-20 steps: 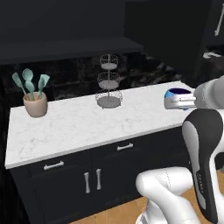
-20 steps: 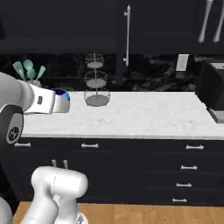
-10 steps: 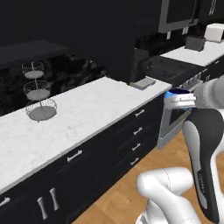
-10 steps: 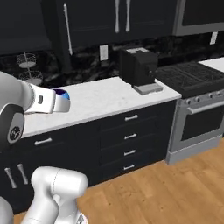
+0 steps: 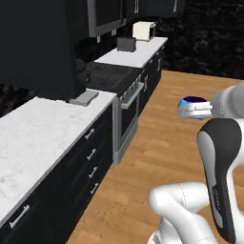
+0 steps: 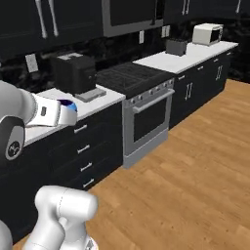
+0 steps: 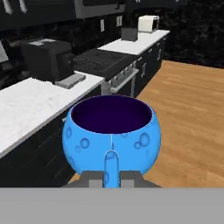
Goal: Gather all objects into one cabinet and sort the glasses and bowls to opposite sides.
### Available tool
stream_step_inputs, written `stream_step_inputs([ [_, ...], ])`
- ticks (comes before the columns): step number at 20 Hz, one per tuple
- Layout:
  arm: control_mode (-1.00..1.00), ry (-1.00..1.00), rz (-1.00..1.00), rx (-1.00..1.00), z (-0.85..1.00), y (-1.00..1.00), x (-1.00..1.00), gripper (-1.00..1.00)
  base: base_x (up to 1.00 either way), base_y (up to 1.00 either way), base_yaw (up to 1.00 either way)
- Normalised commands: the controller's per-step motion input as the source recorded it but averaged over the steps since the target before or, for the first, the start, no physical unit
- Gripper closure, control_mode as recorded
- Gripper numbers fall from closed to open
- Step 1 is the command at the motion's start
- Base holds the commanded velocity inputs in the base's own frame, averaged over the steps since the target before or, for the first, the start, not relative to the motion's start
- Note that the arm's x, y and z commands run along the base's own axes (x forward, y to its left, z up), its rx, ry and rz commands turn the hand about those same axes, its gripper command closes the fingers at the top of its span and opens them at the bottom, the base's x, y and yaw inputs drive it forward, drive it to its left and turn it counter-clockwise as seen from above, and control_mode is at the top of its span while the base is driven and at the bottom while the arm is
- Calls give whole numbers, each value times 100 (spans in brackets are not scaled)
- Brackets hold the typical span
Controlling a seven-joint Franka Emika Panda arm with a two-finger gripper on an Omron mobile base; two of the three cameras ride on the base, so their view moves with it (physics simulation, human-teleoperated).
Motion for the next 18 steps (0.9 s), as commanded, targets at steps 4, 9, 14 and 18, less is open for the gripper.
stream_step_inputs([
  [4, 100, 0, 0, 0, 0, 0, 0, 100, 48, -50, -60],
  [9, 100, 0, 0, 0, 0, 0, 0, 100, 71, -57, -52],
  [14, 100, 0, 0, 0, 0, 0, 0, 100, 85, -49, -47],
  [18, 100, 0, 0, 0, 0, 0, 0, 100, 100, -13, -27],
])
